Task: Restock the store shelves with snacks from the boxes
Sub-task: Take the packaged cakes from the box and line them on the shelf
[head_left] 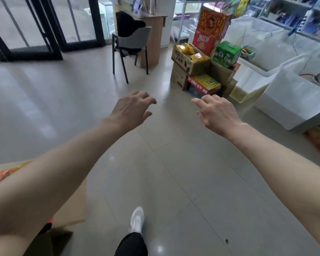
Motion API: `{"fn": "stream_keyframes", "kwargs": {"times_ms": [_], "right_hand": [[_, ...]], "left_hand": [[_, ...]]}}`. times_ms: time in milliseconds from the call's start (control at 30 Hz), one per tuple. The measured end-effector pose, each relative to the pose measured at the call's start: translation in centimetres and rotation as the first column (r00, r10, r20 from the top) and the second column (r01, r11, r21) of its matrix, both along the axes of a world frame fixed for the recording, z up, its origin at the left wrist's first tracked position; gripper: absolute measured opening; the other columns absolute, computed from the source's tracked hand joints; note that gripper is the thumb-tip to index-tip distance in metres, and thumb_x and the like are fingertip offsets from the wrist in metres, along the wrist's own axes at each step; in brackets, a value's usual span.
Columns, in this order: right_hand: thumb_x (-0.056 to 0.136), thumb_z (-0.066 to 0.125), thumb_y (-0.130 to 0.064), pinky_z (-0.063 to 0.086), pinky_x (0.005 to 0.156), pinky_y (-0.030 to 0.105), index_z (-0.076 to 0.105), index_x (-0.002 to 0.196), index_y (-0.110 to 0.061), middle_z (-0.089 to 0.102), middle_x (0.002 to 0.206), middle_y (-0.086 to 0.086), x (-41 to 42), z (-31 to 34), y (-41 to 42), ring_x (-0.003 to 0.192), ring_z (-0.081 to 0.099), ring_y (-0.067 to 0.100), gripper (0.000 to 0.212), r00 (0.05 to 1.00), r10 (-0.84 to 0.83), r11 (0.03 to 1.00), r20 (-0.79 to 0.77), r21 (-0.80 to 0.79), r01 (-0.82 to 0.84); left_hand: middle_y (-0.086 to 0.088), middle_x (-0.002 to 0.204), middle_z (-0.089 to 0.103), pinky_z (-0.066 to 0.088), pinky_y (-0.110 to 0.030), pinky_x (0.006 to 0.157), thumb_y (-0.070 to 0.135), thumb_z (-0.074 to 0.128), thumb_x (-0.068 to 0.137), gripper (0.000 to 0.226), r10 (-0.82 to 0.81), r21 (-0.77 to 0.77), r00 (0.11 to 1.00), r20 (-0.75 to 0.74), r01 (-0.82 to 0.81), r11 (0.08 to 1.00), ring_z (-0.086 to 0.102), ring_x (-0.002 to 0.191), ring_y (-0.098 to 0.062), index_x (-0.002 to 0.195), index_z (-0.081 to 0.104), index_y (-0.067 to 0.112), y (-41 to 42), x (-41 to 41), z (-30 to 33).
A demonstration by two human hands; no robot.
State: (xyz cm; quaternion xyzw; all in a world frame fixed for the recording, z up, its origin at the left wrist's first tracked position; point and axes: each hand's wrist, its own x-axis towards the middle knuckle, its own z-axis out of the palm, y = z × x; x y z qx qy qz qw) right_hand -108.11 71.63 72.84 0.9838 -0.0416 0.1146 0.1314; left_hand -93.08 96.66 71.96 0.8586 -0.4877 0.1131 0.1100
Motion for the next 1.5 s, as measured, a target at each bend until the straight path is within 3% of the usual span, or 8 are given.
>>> {"fn": "stream_keyframes", "kwargs": {"times_ms": [133, 467, 833, 1100, 1333, 1500], "right_hand": [[0.093, 0.062, -0.025, 0.05, 0.07, 0.042, 0.055, 0.137, -0.014, 0.064, 0.113, 0.013, 6.8, -0.2, -7.2, 0.091, 0.061, 0.035, 0.045, 0.998, -0.066, 0.998, 0.016, -0.012, 0.066], [0.096, 0.061, -0.027, 0.054, 0.079, 0.044, 0.054, 0.139, -0.015, 0.063, 0.12, 0.013, 25.5, 0.5, -25.0, 0.101, 0.063, 0.033, 0.045, 0.973, -0.227, 0.974, 0.039, 0.031, 0.225], [0.097, 0.06, -0.027, 0.055, 0.078, 0.043, 0.052, 0.14, -0.014, 0.064, 0.121, 0.014, 51.4, -1.8, -48.9, 0.1, 0.063, 0.033, 0.046, 0.981, -0.194, 0.981, -0.007, 0.028, 0.194], [0.097, 0.057, -0.026, 0.055, 0.078, 0.044, 0.054, 0.137, -0.021, 0.065, 0.117, 0.011, 71.6, -2.4, -65.5, 0.099, 0.062, 0.031, 0.041, 0.986, -0.16, 0.987, -0.041, 0.016, 0.16], [0.096, 0.058, -0.022, 0.055, 0.08, 0.044, 0.059, 0.134, -0.021, 0.065, 0.116, 0.011, 88.2, -4.7, -80.2, 0.099, 0.062, 0.032, 0.038, 0.977, -0.209, 0.973, -0.04, 0.092, 0.212], [0.096, 0.058, -0.022, 0.054, 0.084, 0.044, 0.058, 0.136, -0.021, 0.065, 0.12, 0.012, 97.3, -6.1, -90.2, 0.102, 0.062, 0.032, 0.04, 0.96, -0.261, 0.955, -0.097, 0.118, 0.271]], "left_hand": [[-0.002, 0.124, 0.061, 0.052, -0.041, 0.08, 0.03, 0.071, 0.089, 0.044, -0.012, -0.045, 0.999, -0.045, 0.01, 0.999, 0.054, 0.113, -0.027, 0.131, 0.059, 0.023, -7.8, 8.4, -0.6], [-0.005, 0.136, 0.052, 0.049, -0.041, 0.092, 0.032, 0.071, 0.089, 0.057, -0.027, -0.083, 0.985, -0.171, 0.013, 0.997, 0.051, 0.12, -0.029, 0.141, 0.05, 0.023, -27.2, 31.0, -1.6], [-0.011, 0.131, 0.055, 0.056, -0.042, 0.083, 0.031, 0.075, 0.085, 0.059, -0.047, -0.01, 0.99, -0.133, 0.046, 0.999, 0.056, 0.113, -0.03, 0.138, 0.051, 0.019, -50.3, 55.5, -4.3], [-0.009, 0.133, 0.052, 0.053, -0.036, 0.079, 0.031, 0.072, 0.088, 0.057, 0.015, 0.002, 0.986, -0.166, -0.015, 1.0, 0.056, 0.111, -0.028, 0.14, 0.051, 0.02, -66.0, 73.4, -5.4], [-0.006, 0.136, 0.05, 0.052, -0.04, 0.09, 0.034, 0.068, 0.09, 0.058, 0.03, 0.007, 0.967, -0.252, -0.029, 1.0, 0.051, 0.118, -0.026, 0.142, 0.047, 0.024, -81.7, 91.0, -8.4], [-0.007, 0.132, 0.052, 0.053, -0.045, 0.089, 0.031, 0.07, 0.089, 0.054, 0.043, 0.043, 0.951, -0.305, -0.031, 0.999, 0.053, 0.115, -0.029, 0.138, 0.05, 0.023, -91.9, 101.0, -9.3]]}}
